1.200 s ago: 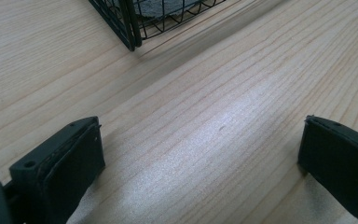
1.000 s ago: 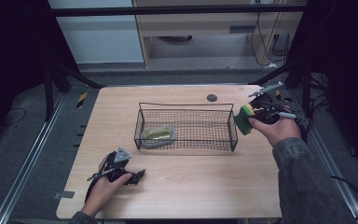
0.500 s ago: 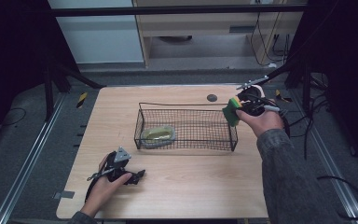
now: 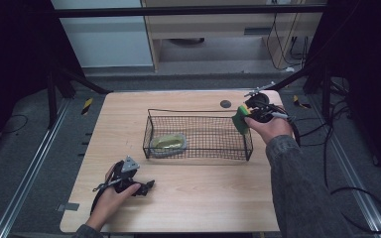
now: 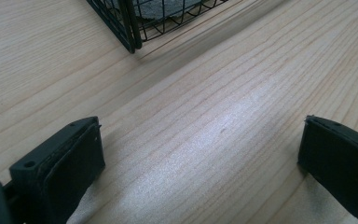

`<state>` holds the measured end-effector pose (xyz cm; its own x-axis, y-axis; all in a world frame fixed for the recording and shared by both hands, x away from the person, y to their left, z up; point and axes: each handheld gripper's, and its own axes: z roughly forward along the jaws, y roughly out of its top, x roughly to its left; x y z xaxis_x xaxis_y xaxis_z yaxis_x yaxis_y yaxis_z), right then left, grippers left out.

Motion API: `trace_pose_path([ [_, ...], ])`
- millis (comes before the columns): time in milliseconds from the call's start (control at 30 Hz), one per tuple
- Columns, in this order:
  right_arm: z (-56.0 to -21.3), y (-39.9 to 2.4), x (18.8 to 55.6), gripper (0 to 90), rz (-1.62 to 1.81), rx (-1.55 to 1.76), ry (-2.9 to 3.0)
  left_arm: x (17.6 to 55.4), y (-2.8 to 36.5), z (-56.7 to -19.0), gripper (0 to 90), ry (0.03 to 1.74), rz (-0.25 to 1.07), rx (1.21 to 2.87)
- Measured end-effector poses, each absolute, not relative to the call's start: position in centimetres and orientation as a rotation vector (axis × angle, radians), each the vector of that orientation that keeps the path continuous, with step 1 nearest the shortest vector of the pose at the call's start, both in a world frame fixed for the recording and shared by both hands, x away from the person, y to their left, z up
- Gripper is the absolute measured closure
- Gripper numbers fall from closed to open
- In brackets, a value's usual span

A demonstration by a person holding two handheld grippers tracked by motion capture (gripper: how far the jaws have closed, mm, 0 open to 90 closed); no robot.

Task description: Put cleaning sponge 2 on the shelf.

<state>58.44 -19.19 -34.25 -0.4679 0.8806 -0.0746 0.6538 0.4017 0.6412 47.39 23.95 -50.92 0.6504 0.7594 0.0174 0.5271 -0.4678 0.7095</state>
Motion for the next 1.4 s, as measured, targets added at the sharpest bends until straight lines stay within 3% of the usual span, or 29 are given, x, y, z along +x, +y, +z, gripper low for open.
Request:
trace_pose_path([
  [1400, -39.8, -18.5, 59.9, 65.3, 0.639, 1.352, 2.326, 47.5, 24.0, -50.9, 0.0, 0.990, 0.435, 2.183],
])
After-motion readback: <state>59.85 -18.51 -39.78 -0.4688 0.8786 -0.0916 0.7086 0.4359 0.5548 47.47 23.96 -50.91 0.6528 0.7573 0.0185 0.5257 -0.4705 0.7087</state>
